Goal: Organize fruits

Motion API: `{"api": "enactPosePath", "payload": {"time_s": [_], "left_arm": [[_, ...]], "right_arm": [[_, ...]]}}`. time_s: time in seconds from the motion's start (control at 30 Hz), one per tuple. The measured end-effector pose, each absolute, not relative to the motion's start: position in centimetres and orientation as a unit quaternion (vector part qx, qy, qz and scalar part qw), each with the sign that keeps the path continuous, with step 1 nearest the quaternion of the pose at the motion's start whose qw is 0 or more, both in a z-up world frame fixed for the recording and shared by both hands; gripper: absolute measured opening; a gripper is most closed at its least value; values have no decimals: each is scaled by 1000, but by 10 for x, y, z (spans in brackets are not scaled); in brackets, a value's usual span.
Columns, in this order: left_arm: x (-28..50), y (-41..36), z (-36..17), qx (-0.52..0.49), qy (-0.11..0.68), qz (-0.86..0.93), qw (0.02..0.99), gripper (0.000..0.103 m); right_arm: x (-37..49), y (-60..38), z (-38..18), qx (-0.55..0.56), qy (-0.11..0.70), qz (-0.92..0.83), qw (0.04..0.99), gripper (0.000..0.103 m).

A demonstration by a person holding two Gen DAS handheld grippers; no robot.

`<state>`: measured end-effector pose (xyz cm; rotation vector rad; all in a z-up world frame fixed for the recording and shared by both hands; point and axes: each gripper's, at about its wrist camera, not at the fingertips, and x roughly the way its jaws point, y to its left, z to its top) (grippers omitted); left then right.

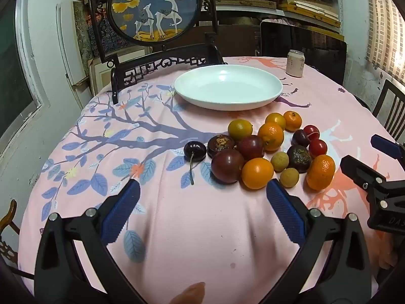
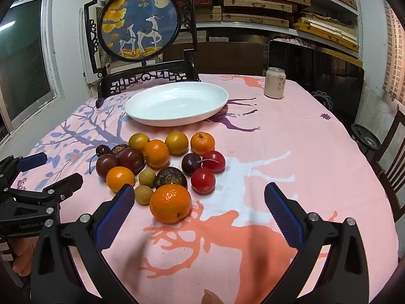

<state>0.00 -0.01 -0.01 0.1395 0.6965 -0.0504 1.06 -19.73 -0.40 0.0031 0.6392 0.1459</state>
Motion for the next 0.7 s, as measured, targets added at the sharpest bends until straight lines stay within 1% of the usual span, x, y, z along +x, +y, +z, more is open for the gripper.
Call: {"api": "enactPosePath", "payload": {"time_s": [0.7], "left_arm": [[0, 1, 0, 58, 347, -27, 936, 101]], "right_arm": [[9, -197, -3, 4, 311, 73, 948, 102]]}}
